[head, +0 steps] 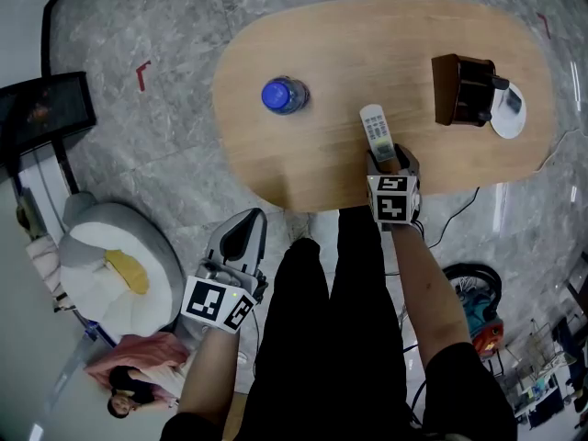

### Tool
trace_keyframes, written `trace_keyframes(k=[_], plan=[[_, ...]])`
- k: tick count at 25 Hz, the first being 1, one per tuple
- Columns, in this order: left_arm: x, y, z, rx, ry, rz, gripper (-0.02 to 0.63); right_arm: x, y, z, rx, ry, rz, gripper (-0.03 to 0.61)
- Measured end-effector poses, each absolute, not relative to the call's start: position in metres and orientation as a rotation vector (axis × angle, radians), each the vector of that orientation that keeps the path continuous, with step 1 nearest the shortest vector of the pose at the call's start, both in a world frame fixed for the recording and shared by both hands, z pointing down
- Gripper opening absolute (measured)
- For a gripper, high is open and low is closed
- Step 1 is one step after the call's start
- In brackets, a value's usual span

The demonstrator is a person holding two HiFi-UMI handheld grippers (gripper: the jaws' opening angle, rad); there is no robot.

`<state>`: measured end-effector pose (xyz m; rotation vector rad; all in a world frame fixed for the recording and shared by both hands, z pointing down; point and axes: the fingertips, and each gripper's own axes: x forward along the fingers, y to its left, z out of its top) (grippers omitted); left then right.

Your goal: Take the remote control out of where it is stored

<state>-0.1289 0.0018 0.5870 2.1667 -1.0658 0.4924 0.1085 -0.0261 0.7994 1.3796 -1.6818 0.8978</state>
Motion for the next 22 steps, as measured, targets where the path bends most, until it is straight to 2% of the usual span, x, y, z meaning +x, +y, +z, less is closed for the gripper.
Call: trace_keyframes(k=[10,20,22], plan=[[-0.130,0.003,0.576,2.198,-1.089,0.455,0.008,0.106,-0.031,0.760,1.404,-1.751,0.846,0.264],[-0.129,-0.010,0.496,2.368,-1.090,0.351,0.008,0.117,-0.026,0.615,1.654,-1.853,0.745,0.262],[-0.129,-0.017,0.474,2.417,-1.091,0.302,0.008,0.120,-0.027,0.582,1.726,-1.868,0.705,0.216]])
